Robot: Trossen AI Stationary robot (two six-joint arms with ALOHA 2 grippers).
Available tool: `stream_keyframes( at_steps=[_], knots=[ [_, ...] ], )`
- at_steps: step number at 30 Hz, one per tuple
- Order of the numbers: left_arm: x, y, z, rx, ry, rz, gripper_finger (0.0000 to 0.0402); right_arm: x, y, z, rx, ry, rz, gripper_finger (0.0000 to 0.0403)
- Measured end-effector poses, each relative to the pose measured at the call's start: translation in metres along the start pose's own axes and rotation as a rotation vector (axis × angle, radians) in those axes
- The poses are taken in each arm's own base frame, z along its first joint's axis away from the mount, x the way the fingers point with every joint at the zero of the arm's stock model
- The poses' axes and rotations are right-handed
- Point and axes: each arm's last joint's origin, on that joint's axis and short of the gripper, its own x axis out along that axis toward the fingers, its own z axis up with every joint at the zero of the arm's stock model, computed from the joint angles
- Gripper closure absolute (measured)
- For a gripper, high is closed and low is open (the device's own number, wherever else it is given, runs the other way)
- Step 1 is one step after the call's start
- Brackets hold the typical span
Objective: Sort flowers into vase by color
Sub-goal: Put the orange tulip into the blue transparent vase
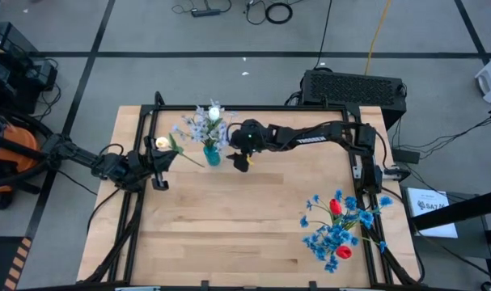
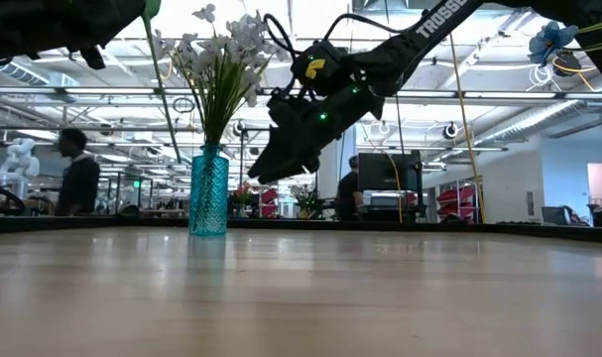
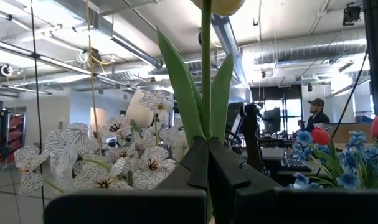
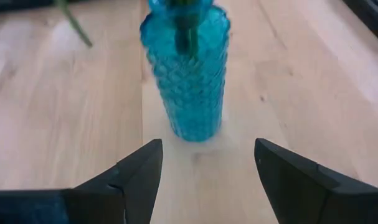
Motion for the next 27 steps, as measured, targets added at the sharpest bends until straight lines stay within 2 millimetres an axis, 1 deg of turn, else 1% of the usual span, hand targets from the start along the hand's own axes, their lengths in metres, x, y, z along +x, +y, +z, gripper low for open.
stream_keyframes(
  at_steps=[2, 8, 10, 12, 14, 20, 24, 27],
  knots=[
    [0.0, 0.0, 0.0, 0.0, 0.004, 0.008, 0.0402, -0.001, 0.0, -0.001, -0.018, 0.023, -0.002, 0.0156],
    [0.0, 0.001, 0.0, 0.001, 0.008, 0.02, 0.0402, -0.003, -0.009, -0.01, 0.069, 0.108, -0.019, 0.0148],
    [0.0, 0.001, 0.0, 0.001, 0.009, 0.021, 0.0402, -0.004, -0.011, -0.012, 0.127, 0.124, -0.028, 0.0147],
    [0.0, 0.001, 0.0, 0.001, 0.011, 0.026, 0.0402, -0.004, -0.011, -0.011, 0.188, 0.12, -0.033, 0.0147],
    [0.0, 0.001, 0.0, 0.001, 0.015, 0.039, 0.0402, -0.003, -0.01, -0.009, 0.202, 0.09, -0.035, 0.0148],
    [0.0, 0.002, 0.0, 0.0, 0.019, 0.054, 0.0402, -0.003, -0.012, -0.008, 0.228, 0.083, -0.044, 0.0145],
    [0.0, 0.002, -0.001, 0.0, 0.019, 0.055, 0.0402, -0.004, -0.014, -0.009, 0.238, 0.091, -0.051, 0.0128],
    [0.0, 0.002, 0.0, -0.001, 0.019, 0.055, 0.0402, -0.004, -0.017, -0.009, 0.246, 0.088, -0.056, 0.0099]
  ],
)
